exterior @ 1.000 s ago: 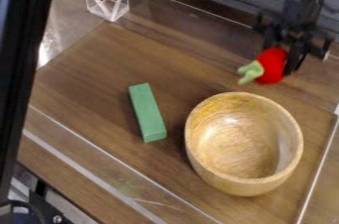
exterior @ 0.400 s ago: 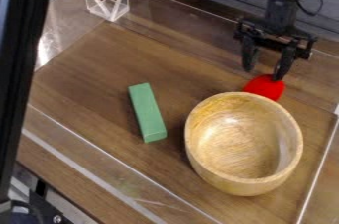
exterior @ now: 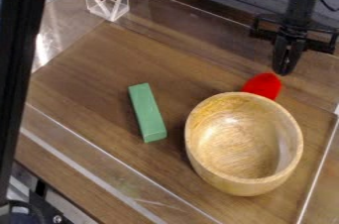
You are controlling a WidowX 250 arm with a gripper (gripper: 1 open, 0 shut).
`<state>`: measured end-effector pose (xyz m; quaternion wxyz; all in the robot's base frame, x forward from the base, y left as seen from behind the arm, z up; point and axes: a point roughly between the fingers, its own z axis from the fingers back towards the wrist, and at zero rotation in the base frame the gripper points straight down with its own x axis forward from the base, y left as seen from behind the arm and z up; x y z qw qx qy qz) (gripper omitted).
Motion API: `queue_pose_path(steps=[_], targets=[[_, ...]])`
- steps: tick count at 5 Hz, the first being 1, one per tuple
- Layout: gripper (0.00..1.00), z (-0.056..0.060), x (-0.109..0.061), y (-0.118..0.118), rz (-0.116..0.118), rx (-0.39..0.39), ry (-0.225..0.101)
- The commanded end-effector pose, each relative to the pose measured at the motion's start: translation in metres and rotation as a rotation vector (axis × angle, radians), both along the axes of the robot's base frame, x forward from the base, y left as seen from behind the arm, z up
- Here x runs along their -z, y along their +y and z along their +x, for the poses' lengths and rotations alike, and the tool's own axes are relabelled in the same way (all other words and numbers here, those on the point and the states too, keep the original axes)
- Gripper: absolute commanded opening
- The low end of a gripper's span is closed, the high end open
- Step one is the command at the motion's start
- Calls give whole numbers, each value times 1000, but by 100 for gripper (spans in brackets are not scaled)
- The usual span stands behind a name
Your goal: Move the red object to the right side of the table
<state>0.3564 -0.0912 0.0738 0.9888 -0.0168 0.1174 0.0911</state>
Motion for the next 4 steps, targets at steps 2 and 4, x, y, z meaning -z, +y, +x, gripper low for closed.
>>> queue_pose_path(steps=[2,4], targets=[[100,-4,-48,-2,-50,86,-93],[100,-6,-60,10,-85,70,-101]])
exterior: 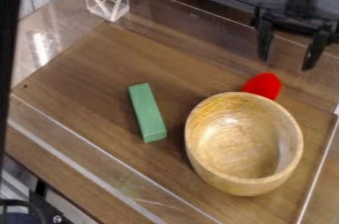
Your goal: Move the red object to the right side of the table
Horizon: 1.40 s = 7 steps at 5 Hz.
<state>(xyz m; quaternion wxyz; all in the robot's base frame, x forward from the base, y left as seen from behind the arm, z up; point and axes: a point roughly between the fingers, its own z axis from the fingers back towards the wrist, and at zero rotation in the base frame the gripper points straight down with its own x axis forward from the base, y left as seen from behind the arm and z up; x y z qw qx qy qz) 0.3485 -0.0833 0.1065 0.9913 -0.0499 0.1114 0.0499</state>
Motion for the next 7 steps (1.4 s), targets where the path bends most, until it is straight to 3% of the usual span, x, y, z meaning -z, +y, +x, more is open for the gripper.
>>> queue_pose_path(steps=[1,2,3,4,5,6,7], targets=[[100,0,-31,23,-30,-44,-90],[100,1,-25,60,-31,-43,-90],[0,1,-17,87,-33,-18,-96],[100,5,-17,74,-34,-46,-98],[0,9,-17,60,-34,-69,-100],[100,14,-12,52,-37,-69,-101],[0,19,-4,41,-42,-66,-101]])
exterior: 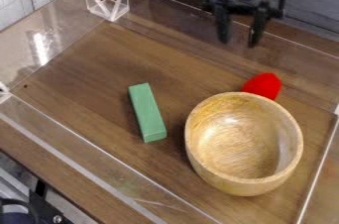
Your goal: Move the red object to the right side of the table
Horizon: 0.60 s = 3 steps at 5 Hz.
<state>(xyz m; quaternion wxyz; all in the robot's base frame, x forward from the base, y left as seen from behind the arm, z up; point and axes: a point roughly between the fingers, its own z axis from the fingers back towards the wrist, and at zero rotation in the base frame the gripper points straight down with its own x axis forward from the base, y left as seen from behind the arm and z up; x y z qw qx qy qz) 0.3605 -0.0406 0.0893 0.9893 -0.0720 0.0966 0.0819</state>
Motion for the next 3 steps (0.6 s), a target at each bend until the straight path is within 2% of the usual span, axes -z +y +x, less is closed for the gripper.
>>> queue_pose_path(steps=[1,2,3], targets=[[100,2,-15,-10,-9,43,-70],[100,-2,-11,-18,-17,79,-65],[100,1,-1,-16,-23,89,-64]])
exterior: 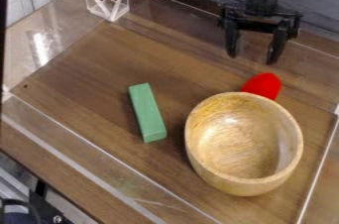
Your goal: Move the red object to the right side of the table
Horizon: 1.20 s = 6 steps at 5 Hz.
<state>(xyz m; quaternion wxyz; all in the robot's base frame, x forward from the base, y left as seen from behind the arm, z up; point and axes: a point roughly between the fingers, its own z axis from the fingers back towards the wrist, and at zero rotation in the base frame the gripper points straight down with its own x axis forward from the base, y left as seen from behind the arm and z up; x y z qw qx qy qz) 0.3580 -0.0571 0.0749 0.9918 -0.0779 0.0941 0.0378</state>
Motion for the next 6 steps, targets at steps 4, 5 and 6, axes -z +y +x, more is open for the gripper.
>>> queue_pose_path(steps=[4,5,6], targets=[[100,12,-16,26,-49,35,-71],[100,12,-22,21,-61,68,-77],[100,11,-21,17,-65,95,-69]])
